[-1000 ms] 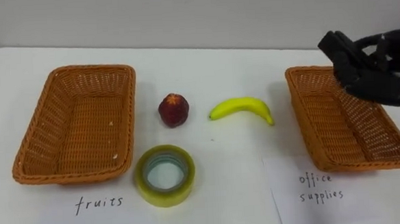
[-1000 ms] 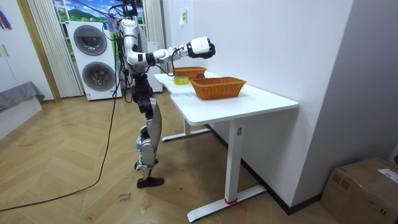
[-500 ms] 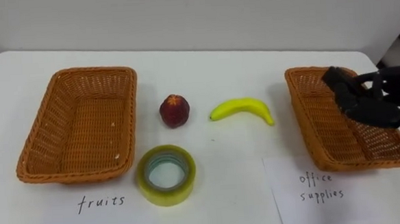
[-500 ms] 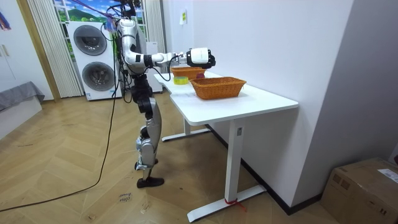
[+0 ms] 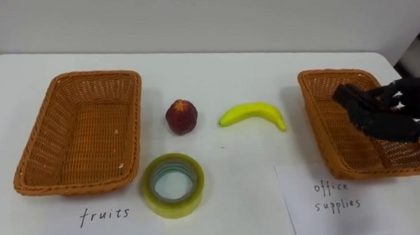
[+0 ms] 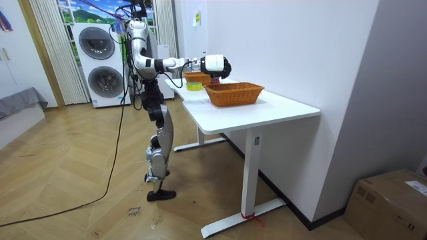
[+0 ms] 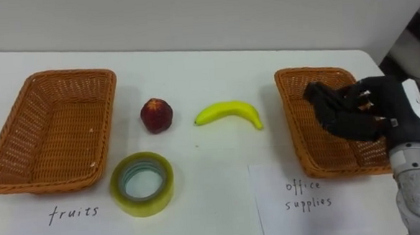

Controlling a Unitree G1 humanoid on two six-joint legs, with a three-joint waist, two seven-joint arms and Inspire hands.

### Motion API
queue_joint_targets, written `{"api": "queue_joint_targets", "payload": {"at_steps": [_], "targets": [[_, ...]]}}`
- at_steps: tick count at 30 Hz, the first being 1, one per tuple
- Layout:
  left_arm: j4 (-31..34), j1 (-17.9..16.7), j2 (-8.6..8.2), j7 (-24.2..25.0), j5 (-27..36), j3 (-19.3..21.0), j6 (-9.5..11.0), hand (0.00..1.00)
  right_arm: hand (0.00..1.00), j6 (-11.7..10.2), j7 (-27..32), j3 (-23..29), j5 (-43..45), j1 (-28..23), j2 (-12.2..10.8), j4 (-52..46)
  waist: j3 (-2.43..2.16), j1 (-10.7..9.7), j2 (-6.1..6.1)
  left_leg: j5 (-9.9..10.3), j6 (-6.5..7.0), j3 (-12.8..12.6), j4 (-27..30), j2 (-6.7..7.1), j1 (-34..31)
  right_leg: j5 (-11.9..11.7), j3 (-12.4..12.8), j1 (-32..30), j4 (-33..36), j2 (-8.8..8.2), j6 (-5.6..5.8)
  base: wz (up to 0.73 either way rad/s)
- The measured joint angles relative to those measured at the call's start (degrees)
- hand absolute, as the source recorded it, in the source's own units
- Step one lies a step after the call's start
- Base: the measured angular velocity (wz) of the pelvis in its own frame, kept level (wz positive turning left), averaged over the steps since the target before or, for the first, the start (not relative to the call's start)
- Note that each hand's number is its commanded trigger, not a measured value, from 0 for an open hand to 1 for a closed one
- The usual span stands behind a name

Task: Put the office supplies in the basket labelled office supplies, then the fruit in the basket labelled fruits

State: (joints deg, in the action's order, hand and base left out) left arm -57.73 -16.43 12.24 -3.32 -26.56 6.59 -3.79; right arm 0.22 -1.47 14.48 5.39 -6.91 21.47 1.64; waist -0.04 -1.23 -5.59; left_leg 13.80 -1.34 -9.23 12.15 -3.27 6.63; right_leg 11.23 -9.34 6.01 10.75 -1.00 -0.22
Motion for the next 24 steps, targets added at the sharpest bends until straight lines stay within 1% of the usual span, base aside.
{"api": "queue_joint_targets", "payload": {"at_steps": [9,14,16,22,24], "targets": [[0.54,0.02,0.00,0.04,0.02,-0.02,0.01,0.00,0.00,0.02,-0.77,0.00,0.21,0.00,0.00,0.00,0.16,-0.02,0.18,0.00,0.00,-0.07,-0.09,0.00,-0.04,0.00,0.07,-0.07,-0.10,0.01,0.00,0.00],[0.44,0.11,0.00,0.15,0.07,-0.06,0.05,0.00,0.00,0.02,-1.20,-0.38,0.17,0.00,0.00,0.00,0.12,0.11,0.16,0.00,0.00,-0.11,-0.11,0.00,0.07,0.00,0.06,0.05,-0.10,0.03,0.00,0.00],[0.44,0.07,0.00,0.35,0.06,-0.06,0.07,0.00,0.00,0.02,-1.22,-0.45,0.19,0.00,0.01,0.07,0.27,0.07,0.38,0.00,0.00,-0.10,-0.12,0.00,0.09,0.00,0.03,0.06,-0.08,0.02,0.00,0.00],[0.50,0.09,0.00,0.63,0.06,-0.06,0.07,0.00,0.00,0.02,-1.21,-0.48,0.22,0.00,0.01,0.22,0.26,0.03,0.36,0.00,0.00,-0.10,-0.15,0.01,0.01,0.00,0.02,-0.05,-0.10,0.01,0.00,0.00],[0.48,0.13,0.02,0.63,0.07,-0.06,0.07,0.00,0.00,0.02,-1.18,-0.81,0.21,0.00,0.01,0.22,0.14,0.11,0.18,0.00,0.00,-0.11,-0.15,0.01,0.02,0.00,0.02,-0.04,-0.10,0.01,0.00,0.00]]}}
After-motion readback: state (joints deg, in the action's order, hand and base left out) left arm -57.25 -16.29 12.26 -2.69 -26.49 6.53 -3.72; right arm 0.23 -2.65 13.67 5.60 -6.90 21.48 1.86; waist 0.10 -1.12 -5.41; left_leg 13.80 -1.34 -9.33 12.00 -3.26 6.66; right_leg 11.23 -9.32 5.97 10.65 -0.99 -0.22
